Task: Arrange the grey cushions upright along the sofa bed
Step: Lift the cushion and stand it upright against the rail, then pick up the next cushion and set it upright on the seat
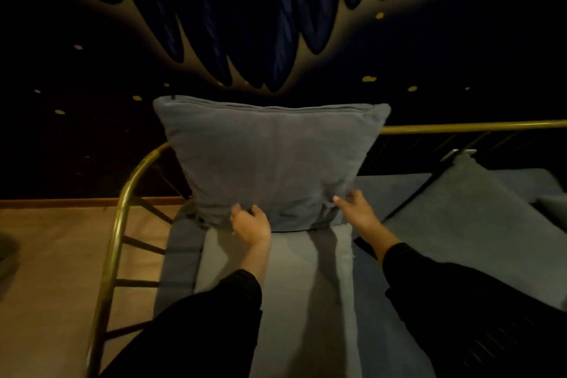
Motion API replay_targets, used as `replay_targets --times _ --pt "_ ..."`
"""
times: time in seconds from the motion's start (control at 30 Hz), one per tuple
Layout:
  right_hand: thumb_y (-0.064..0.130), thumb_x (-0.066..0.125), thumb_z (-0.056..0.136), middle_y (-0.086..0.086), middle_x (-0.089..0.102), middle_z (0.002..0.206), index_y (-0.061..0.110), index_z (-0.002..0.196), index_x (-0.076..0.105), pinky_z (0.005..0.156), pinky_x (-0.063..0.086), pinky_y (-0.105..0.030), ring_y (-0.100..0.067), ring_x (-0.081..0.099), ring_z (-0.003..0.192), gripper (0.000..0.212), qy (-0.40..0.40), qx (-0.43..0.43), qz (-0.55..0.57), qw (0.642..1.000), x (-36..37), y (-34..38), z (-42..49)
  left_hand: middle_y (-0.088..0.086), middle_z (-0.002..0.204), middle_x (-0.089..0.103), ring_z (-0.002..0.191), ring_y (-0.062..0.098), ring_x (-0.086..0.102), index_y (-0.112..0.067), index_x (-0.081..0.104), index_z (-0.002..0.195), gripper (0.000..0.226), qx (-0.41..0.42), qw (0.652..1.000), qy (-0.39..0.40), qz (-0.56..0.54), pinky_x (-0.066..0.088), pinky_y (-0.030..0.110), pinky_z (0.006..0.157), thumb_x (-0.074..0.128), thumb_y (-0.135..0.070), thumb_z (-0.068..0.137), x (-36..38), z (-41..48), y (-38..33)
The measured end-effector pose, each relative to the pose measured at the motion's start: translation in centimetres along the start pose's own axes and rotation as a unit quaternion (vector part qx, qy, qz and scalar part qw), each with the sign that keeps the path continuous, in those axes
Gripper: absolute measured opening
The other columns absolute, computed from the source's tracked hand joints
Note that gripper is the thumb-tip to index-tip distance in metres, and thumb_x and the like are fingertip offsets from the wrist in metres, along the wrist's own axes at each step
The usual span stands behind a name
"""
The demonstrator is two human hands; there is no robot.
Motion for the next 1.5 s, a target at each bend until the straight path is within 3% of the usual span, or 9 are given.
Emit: replay_targets --times 0.13,0.33,0.5,0.67,0.97,1.1,1.23,1.37,1.5 --pt "0.029 0.060 0.092 -0.014 0.060 0.127 0.001 0.128 0.053 0.099 0.044 -0.040 -0.031 0.055 0.121 0.046 -0.023 0.010 -0.063 0.998 -3.9 -3.0 -2.1 0.024 0.123 0.068 0.120 0.040 0.060 0.003 0.065 0.122 0.030 -0.005 0.992 0.114 0.059 0.043 0.038 0.101 0.056 -0.004 0.095 3.9 -6.2 1.6" --pt "0.024 0.062 0.092 -0.017 0.058 0.131 -0.001 0.127 0.053 0.097 0.043 -0.036 -0.033 0.055 0.121 0.044 -0.119 0.054 -0.038 0.991 -18.0 -9.0 -2.3 0.018 0.126 0.067 0.118 0.038 0.061 -0.002 0.068 0.115 0.023 0.054 0.925 0.322 0.193 0.050 0.036 0.091 0.060 -0.009 0.094 15.2 -14.2 0.8" --pt "0.028 0.064 0.091 -0.020 0.050 0.141 0.000 0.136 0.045 0.103 0.041 -0.042 -0.036 0.050 0.128 0.056 -0.168 0.065 -0.069 0.981 -31.9 -14.3 0.6 0.020 0.124 0.066 0.118 0.038 0.062 -0.009 0.063 0.117 0.028 0.046 0.913 0.353 0.199 0.052 0.044 0.100 0.068 -0.019 0.091 25.8 -19.8 0.6" --pt "0.042 0.071 0.082 -0.025 0.045 0.143 0.001 0.139 0.039 0.110 0.035 -0.050 -0.042 0.043 0.131 0.078 -0.190 0.118 -0.085 0.971 -41.2 -20.3 5.4 0.013 0.150 0.050 0.136 0.032 0.050 -0.008 0.045 0.146 0.058 0.097 0.896 0.328 0.284 0.042 0.038 0.112 0.064 -0.029 0.095 34.3 -23.4 2.2" --pt "0.074 0.059 0.070 -0.016 0.009 0.162 0.013 0.153 0.011 0.117 0.015 -0.058 -0.035 0.009 0.149 0.113 -0.057 0.093 -0.256 0.961 -46.7 -26.5 9.4 0.018 0.162 0.026 0.149 0.038 0.024 -0.012 0.031 0.154 0.071 0.093 0.916 0.193 0.338 0.025 0.051 0.121 0.060 -0.039 0.095 40.5 -23.3 4.6" --pt "0.087 0.057 0.055 -0.010 0.029 0.157 0.013 0.149 0.023 0.116 0.022 -0.058 -0.034 0.028 0.144 0.125 0.004 0.072 -0.260 0.963 -48.2 -24.9 14.0 0.018 0.165 0.016 0.152 0.039 0.016 -0.017 0.025 0.157 0.076 0.078 0.959 0.106 0.249 0.020 0.053 0.122 0.059 -0.043 0.095 39.4 -27.7 7.5" --pt "0.097 0.056 0.034 -0.001 0.040 0.152 0.026 0.147 0.027 0.112 0.030 -0.056 -0.031 0.041 0.138 0.136 0.055 0.066 -0.203 0.975 -48.1 -26.0 20.1 0.010 0.167 0.011 0.153 0.035 0.018 -0.031 0.009 0.158 0.100 -0.072 0.992 0.048 0.088 0.024 0.054 0.122 0.066 -0.061 0.082 39.1 -32.0 10.7" --pt "0.095 0.059 0.030 -0.005 0.046 0.146 0.023 0.141 0.032 0.110 0.035 -0.056 -0.034 0.047 0.131 0.135 0.045 0.066 -0.171 0.982 -47.7 -24.2 18.9 0.006 0.156 0.041 0.139 0.033 0.045 -0.029 0.021 0.156 0.111 -0.194 0.969 0.050 -0.144 0.043 0.051 0.111 0.088 -0.042 0.069 38.7 -32.1 12.2" --pt "0.094 0.056 0.037 -0.010 0.051 0.140 0.014 0.133 0.039 0.107 0.038 -0.056 -0.036 0.050 0.128 0.126 0.007 0.046 -0.177 0.983 -47.5 -23.2 16.2 0.008 0.150 0.049 0.134 0.035 0.052 -0.015 0.033 0.151 0.119 -0.233 0.955 0.057 -0.177 0.046 0.053 0.108 0.095 -0.039 0.053 37.8 -31.5 11.9"
Point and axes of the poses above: each hand's wrist, its own z-axis towards the middle knuckle, its own x-axis out of the palm, y = z × x, the point moved 2 cm from there along z, towards the middle knuckle
